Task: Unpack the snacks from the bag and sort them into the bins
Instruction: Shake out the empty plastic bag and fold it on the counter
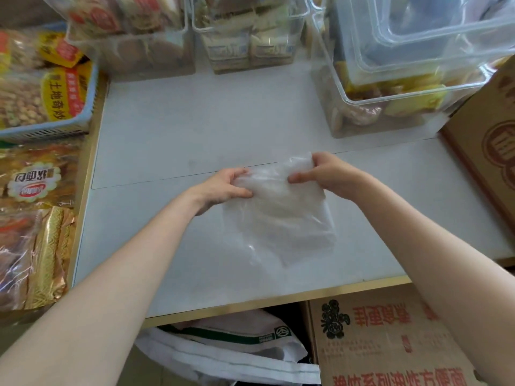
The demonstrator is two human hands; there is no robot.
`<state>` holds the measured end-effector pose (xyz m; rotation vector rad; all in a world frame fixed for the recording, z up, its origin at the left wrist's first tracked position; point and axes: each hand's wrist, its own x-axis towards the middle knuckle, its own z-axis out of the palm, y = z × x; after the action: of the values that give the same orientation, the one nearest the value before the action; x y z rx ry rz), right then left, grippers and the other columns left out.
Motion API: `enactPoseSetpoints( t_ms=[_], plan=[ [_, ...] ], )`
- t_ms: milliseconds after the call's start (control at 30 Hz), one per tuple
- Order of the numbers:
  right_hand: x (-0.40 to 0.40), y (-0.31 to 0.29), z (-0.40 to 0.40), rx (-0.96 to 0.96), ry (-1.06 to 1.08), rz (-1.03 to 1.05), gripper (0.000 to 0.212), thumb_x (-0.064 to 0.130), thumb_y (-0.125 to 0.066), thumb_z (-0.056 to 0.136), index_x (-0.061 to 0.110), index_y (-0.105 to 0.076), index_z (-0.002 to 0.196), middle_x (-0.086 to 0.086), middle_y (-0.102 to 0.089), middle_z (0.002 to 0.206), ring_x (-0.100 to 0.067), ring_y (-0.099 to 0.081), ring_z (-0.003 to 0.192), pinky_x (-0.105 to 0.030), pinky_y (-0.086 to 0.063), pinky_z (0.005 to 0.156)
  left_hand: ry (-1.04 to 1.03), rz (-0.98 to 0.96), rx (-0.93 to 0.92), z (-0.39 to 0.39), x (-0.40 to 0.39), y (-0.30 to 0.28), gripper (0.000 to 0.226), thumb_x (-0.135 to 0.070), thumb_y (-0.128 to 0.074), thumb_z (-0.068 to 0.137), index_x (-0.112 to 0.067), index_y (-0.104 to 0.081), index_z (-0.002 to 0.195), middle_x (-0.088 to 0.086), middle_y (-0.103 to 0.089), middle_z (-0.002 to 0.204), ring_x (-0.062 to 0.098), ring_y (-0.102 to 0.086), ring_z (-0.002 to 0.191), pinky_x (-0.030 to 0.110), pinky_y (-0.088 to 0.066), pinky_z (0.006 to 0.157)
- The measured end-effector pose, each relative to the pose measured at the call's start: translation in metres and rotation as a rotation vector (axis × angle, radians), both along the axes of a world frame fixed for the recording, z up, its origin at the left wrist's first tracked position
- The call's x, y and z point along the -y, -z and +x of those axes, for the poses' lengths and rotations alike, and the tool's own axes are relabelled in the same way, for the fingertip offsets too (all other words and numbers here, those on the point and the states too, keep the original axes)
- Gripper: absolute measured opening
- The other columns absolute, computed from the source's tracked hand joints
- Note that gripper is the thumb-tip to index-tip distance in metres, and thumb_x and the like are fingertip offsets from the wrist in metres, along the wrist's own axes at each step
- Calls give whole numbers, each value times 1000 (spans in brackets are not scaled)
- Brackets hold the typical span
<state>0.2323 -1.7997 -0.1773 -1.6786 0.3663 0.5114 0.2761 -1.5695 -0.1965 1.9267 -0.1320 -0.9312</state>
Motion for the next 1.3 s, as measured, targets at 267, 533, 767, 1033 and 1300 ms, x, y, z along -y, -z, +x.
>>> enactPoseSetpoints(
  t_ms=[267,533,767,1033,1300],
  plan=[
    [16,-13,-9,113,320,141,30,2,-66,83,5,-61,112,-6,-67,94,-19,-67,81,-32,-58,75,-426,-246,-73,1,35,-11,5,-10,-58,92,-15,-56,91,0,-58,80,12,-55,69,21,-48,56],
    [71,8,-50,141,885,78,43,-6,-65,81,4,-49,119,-8,-62,105,-20,-63,84,-27,-56,65,-644,-88,65,9,63,-11,29,-10,-37,96,-19,-44,123,-1,-59,104,9,-64,73,24,-42,64],
    [88,57,-122,-261,657,-371,71,30,-72,81,6,-31,134,-15,-44,131,-32,-52,114,-44,-50,92,172,274,501,-41,136,25,45,-12,-44,95,-18,-40,140,14,-38,141,30,-41,127,30,-30,103],
    [126,57,-82,169,-721,-1234,98,31,-67,84,24,5,151,1,13,158,-22,8,146,-42,-3,117,790,801,769,-81,149,58,73,-48,-45,93,-24,-7,150,3,6,159,24,10,145,46,-1,115],
    [121,93,-77,-208,-218,-1141,114,71,-60,70,21,4,150,-14,8,157,-31,1,145,-50,-14,113,770,631,1087,-88,151,67,63,-15,-73,64,-17,-59,125,11,-50,138,26,-51,124,41,-40,98]
  ],
)
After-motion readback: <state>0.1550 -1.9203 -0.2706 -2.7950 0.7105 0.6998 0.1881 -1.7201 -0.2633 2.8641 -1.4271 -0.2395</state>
